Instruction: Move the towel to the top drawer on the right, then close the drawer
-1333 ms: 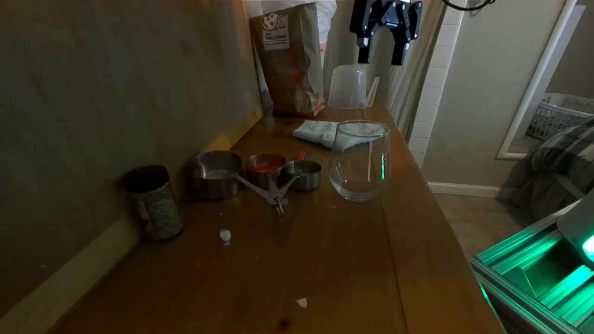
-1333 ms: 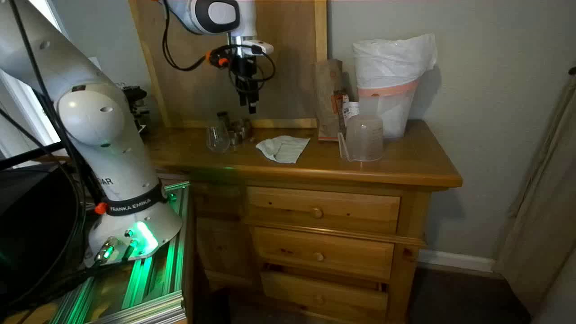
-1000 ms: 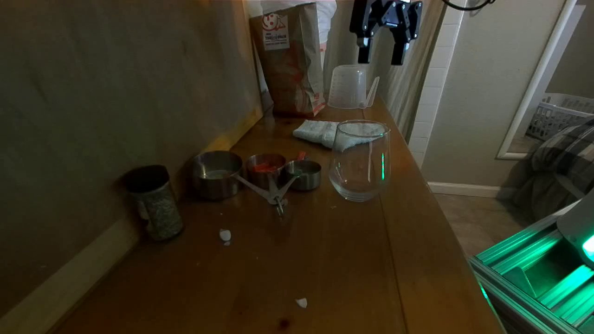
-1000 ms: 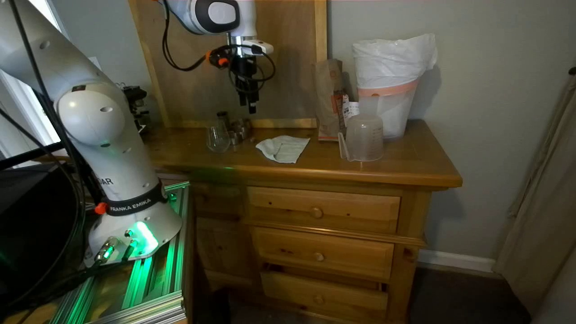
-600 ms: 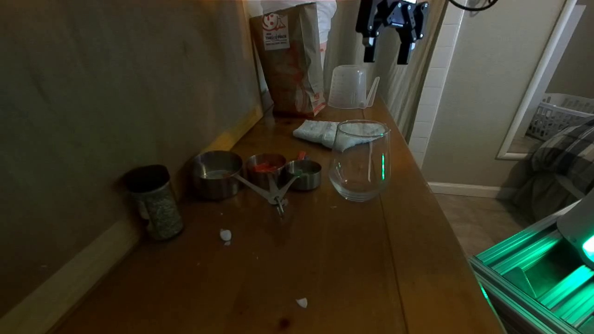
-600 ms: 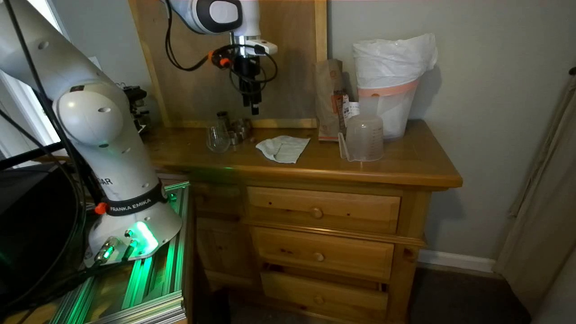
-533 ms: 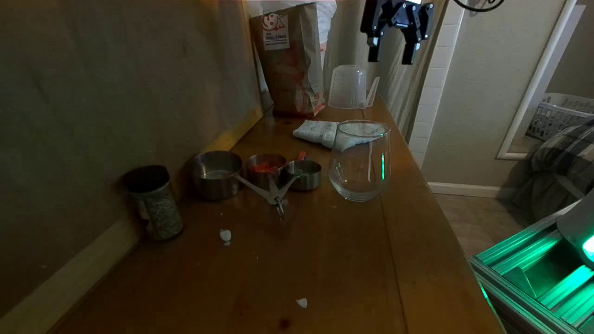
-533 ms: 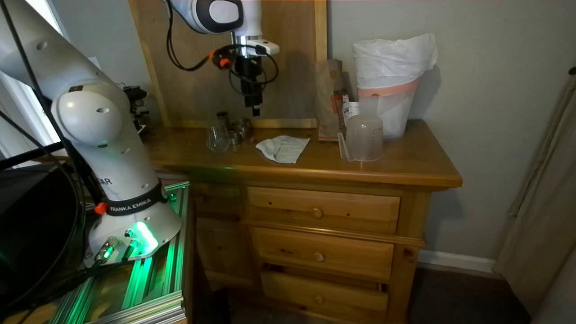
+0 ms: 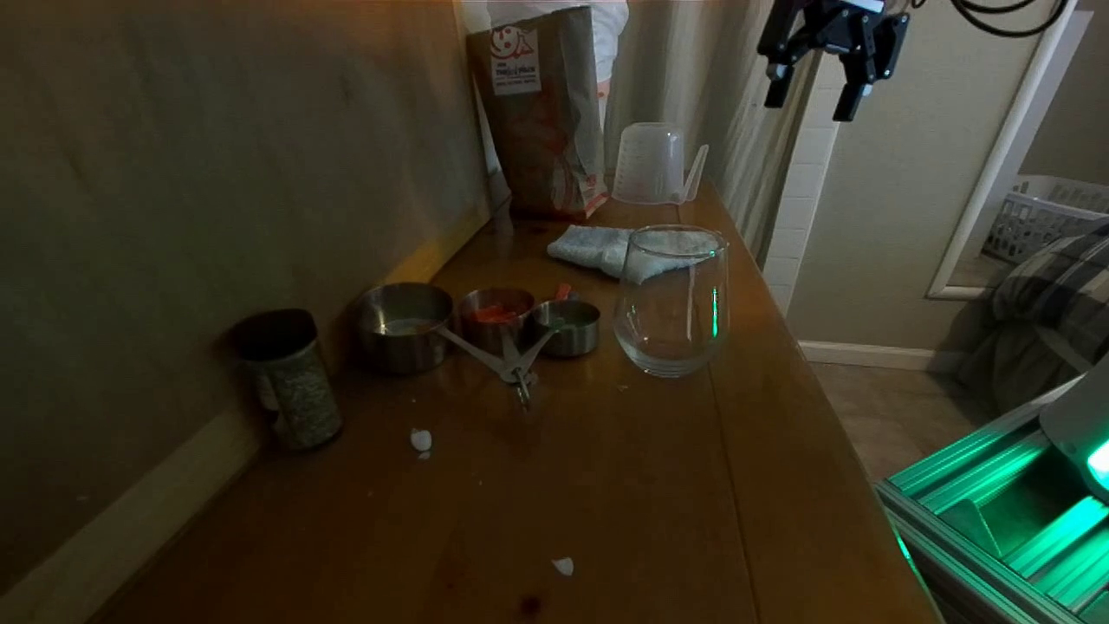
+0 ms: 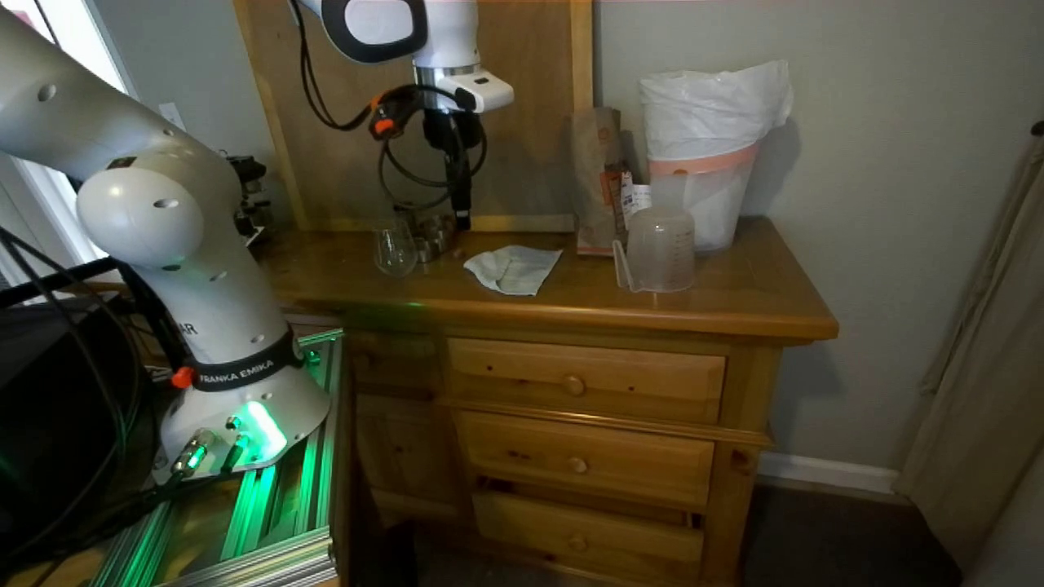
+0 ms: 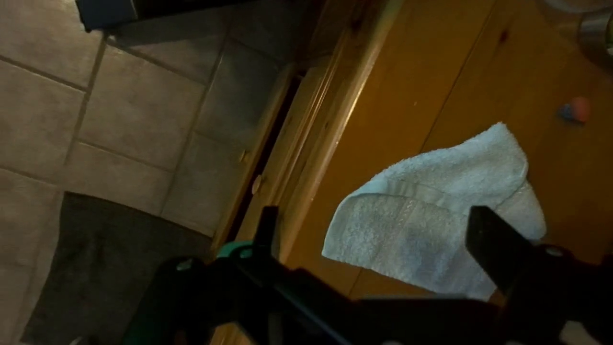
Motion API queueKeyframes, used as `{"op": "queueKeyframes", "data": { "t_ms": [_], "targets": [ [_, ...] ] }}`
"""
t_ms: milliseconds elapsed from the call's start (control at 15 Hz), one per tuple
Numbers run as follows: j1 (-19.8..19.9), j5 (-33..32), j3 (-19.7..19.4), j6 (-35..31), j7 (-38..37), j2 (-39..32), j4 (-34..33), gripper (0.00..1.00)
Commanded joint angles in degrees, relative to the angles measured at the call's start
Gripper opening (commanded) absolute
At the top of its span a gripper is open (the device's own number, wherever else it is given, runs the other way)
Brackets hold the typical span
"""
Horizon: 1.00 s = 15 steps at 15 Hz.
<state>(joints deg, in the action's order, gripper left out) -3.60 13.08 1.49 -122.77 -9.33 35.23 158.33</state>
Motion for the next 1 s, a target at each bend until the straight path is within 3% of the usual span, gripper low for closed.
{"op": "queueKeyframes", "data": {
  "t_ms": [0,533,600,933],
  "targets": [
    [4.2,0.5,-2.7,-0.9,-0.6,1.8,-0.2,1.0],
    [13.1,1.2,-11.0,-6.1,0.9,-2.4,-0.5,1.0],
    [12.5,0.3,-9.4,-4.5,0.3,-0.4,-0.5,1.0],
    [13.5,0.4,-10.7,-5.0,0.7,-2.1,-0.5,1.0]
  ]
}}
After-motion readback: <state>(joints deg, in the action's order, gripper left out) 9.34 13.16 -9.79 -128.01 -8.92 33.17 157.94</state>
